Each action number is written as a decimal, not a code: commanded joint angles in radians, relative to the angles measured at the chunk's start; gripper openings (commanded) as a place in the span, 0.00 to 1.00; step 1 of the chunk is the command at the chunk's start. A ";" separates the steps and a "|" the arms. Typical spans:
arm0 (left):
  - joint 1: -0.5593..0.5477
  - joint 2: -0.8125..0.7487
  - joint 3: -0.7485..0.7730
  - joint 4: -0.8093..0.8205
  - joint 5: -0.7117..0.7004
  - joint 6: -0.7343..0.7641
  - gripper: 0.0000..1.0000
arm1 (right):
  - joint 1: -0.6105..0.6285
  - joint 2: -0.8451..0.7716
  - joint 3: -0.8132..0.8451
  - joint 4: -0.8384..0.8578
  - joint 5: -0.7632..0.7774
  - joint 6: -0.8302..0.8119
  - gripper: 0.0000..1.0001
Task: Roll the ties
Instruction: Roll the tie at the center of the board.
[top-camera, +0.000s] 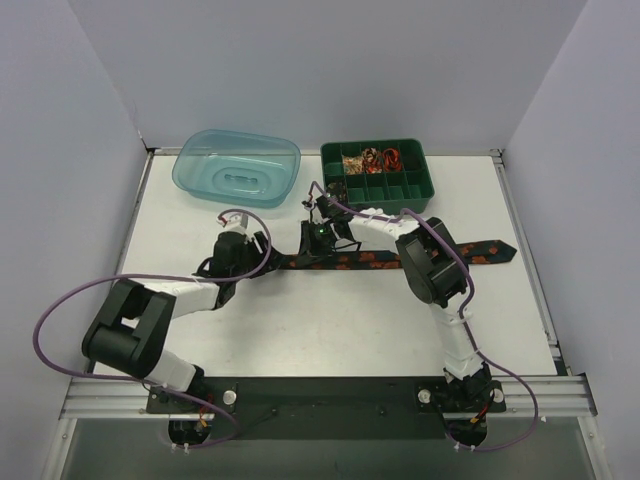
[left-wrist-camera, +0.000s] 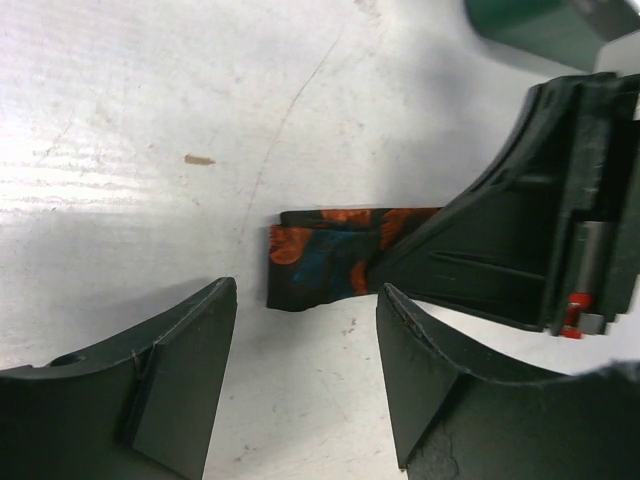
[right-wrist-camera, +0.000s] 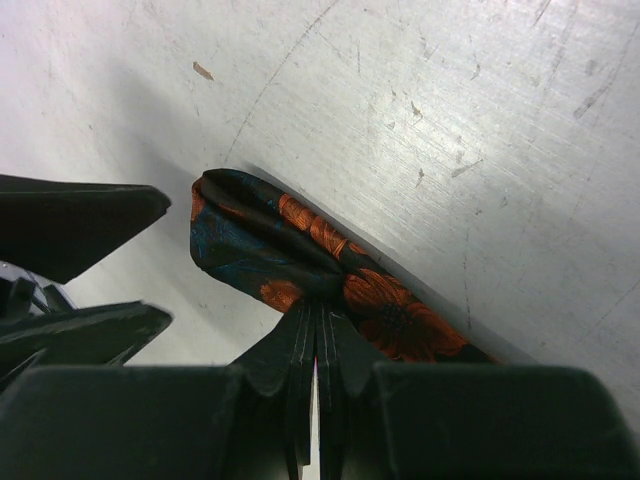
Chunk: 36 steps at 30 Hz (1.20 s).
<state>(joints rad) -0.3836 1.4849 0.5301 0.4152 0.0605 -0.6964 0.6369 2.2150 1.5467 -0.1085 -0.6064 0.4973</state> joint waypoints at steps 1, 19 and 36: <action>0.020 0.064 -0.022 0.114 0.067 -0.009 0.68 | 0.003 -0.043 0.027 -0.034 0.039 0.000 0.00; 0.023 0.279 -0.120 0.609 0.137 -0.144 0.37 | -0.017 -0.051 0.055 -0.034 0.033 0.018 0.00; 0.041 0.204 -0.079 0.468 0.116 -0.120 0.07 | -0.057 -0.136 0.044 -0.045 0.036 0.009 0.00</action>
<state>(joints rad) -0.3557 1.7393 0.4053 0.9512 0.1795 -0.8448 0.6022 2.1967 1.5726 -0.1360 -0.5865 0.5034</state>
